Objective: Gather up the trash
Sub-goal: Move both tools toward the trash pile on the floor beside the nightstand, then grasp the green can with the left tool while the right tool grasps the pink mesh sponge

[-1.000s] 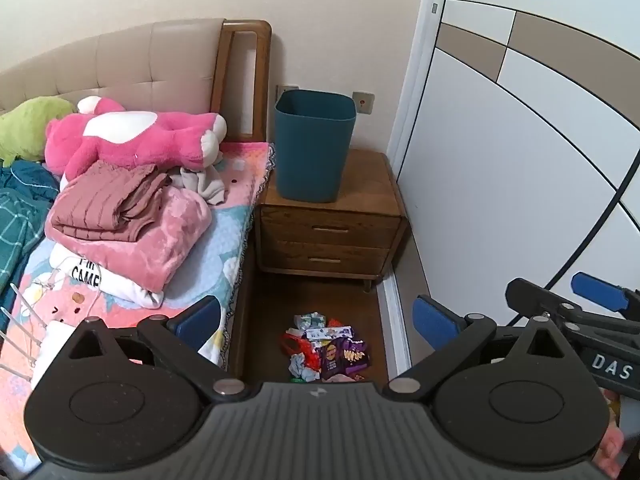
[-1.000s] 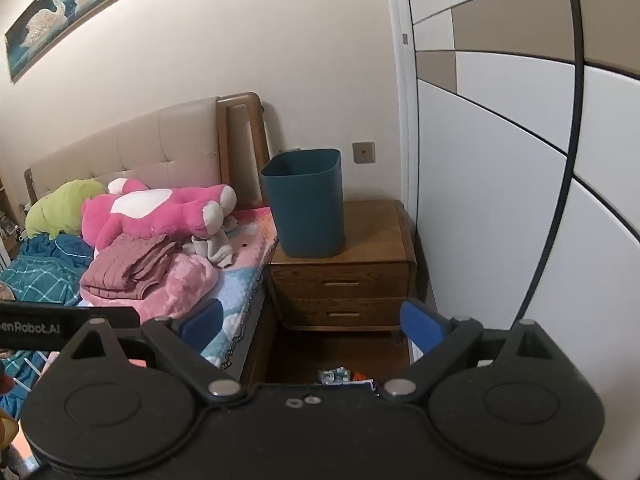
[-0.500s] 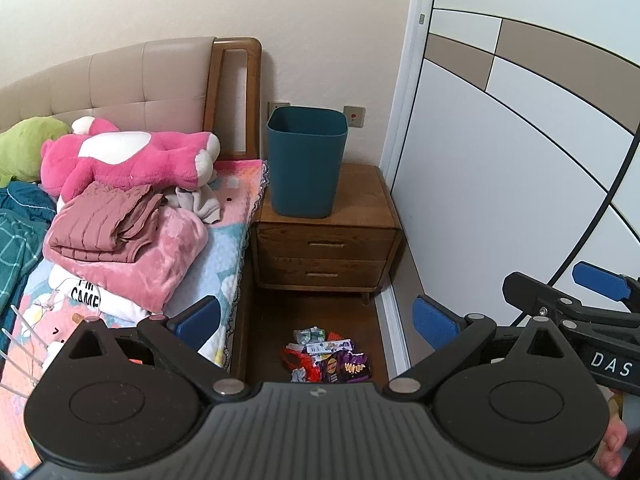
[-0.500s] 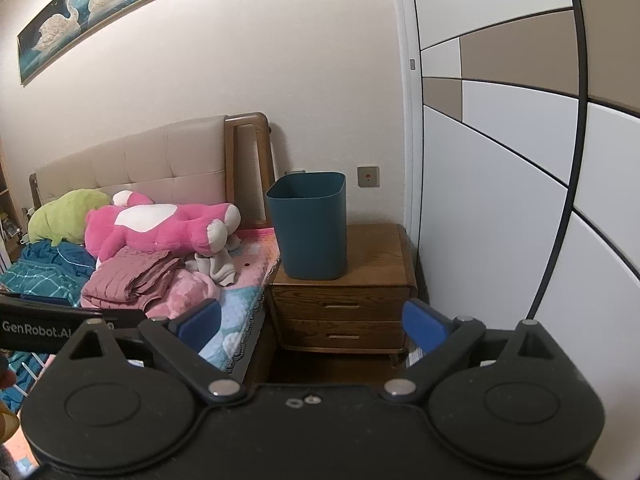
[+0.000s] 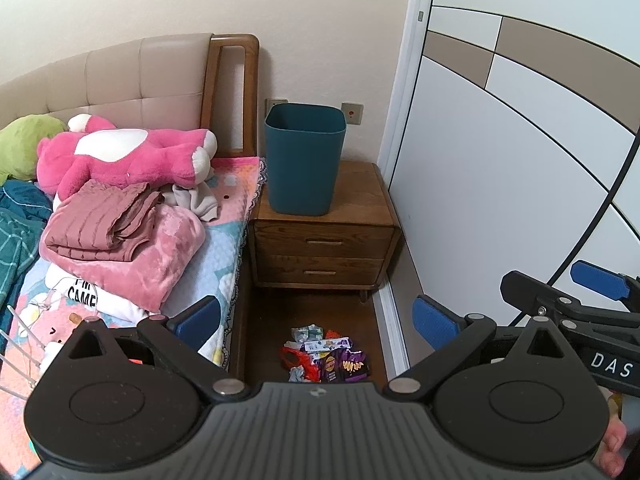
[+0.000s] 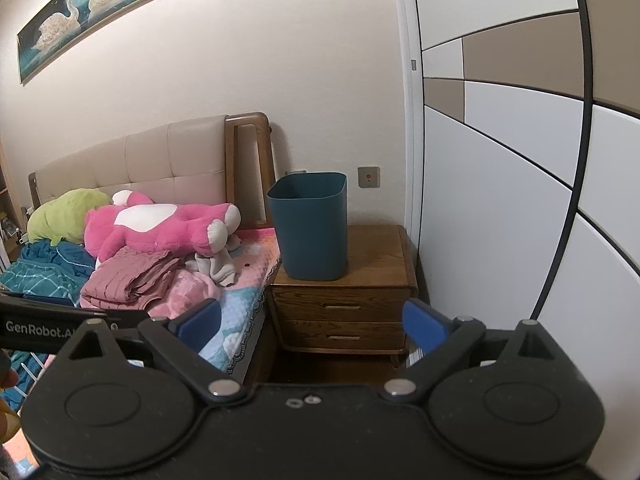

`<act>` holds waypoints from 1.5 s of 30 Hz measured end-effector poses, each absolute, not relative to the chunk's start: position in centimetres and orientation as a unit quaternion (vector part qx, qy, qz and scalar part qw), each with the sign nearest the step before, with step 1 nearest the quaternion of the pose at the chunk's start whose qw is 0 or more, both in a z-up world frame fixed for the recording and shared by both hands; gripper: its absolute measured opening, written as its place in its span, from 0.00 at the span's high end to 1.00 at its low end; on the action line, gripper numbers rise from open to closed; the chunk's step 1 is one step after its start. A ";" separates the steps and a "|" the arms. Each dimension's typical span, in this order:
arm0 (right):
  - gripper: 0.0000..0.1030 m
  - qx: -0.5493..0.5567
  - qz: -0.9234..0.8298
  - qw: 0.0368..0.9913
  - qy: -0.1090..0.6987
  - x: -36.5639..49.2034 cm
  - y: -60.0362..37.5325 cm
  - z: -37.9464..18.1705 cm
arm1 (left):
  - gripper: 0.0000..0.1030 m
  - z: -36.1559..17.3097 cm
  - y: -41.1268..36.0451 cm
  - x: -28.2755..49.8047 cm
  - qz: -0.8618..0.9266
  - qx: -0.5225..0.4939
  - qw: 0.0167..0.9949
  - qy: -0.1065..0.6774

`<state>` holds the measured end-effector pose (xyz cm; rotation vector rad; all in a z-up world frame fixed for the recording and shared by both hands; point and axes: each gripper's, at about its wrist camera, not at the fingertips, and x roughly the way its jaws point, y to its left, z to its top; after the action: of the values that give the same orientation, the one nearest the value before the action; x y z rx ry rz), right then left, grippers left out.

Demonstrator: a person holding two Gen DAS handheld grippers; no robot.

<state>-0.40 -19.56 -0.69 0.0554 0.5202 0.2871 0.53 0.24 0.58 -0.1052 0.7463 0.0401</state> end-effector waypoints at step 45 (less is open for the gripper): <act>0.05 0.058 0.066 0.926 0.367 7.9 -14.8 -6.0 | 0.00 -7.2 8.4 11.7 -0.050 -0.067 0.885 0.457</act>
<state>7.92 -14.81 -5.95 0.1194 0.7523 0.1358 11.72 8.43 -7.15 -0.1389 0.9516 -0.1032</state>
